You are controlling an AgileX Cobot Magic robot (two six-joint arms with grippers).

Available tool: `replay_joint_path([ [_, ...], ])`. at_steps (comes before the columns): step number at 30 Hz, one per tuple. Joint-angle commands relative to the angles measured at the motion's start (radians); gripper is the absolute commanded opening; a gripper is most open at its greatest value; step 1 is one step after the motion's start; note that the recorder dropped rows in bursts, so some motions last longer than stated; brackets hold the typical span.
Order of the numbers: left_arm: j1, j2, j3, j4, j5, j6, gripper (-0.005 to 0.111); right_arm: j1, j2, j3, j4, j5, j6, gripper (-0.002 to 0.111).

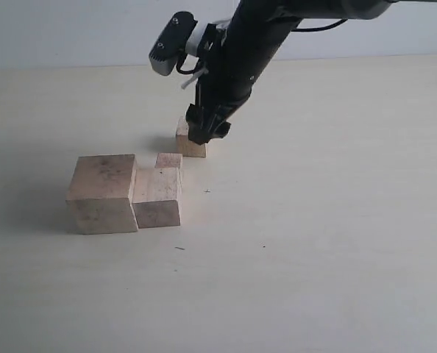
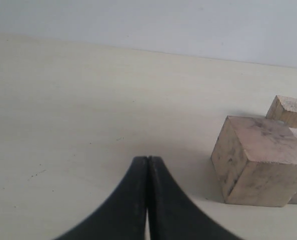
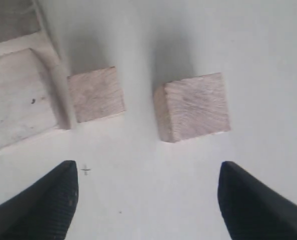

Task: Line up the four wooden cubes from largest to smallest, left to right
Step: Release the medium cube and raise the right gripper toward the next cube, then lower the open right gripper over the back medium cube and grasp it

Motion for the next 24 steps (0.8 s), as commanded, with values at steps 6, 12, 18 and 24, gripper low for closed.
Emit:
replay_joint_path([
  [6,-0.008,-0.005,0.003,0.003,-0.014,0.002,0.000,0.002,0.022,0.002,-0.061,-0.210,0.464,0.068],
  [12,-0.008,-0.005,0.003,0.003,-0.014,0.002,0.000,0.002,0.023,-0.003,-0.152,-0.226,0.834,0.060],
  [18,-0.008,-0.005,0.003,0.003,-0.014,0.002,0.000,0.002,0.083,-0.125,-0.011,-0.131,0.899,0.078],
  [24,-0.008,-0.005,0.003,0.003,-0.014,0.002,0.000,0.002,0.166,-0.226,-0.018,-0.042,1.036,0.078],
])
